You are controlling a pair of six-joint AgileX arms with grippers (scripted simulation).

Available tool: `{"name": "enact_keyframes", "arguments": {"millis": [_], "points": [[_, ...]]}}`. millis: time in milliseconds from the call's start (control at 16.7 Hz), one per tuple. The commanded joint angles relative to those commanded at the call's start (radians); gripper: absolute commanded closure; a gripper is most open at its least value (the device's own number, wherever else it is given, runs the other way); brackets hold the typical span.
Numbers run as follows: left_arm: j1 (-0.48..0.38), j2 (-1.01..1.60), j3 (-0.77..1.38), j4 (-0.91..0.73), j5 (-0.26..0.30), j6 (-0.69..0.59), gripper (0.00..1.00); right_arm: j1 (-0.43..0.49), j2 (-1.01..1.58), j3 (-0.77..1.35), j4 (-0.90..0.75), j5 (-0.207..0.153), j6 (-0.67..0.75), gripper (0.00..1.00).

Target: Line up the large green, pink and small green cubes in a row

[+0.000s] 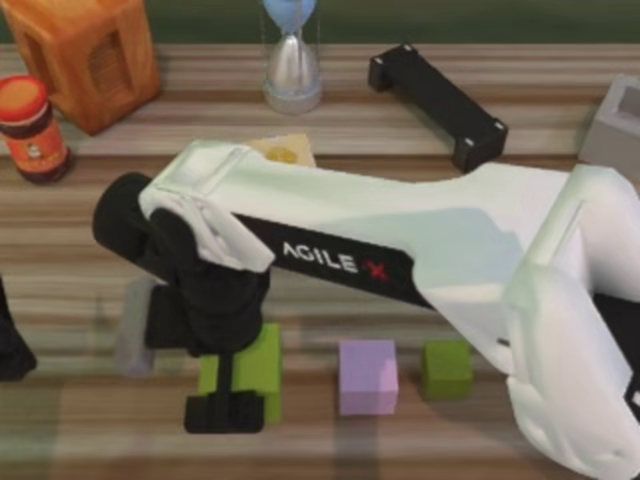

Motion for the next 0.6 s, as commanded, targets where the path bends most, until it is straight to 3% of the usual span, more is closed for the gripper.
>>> {"name": "enact_keyframes", "arguments": {"millis": [600], "points": [[0.000,0.000,0.000,0.000,0.000,0.000,0.00,0.008,-0.005,0.251,-0.257,-0.001,-0.001,0.00]]}}
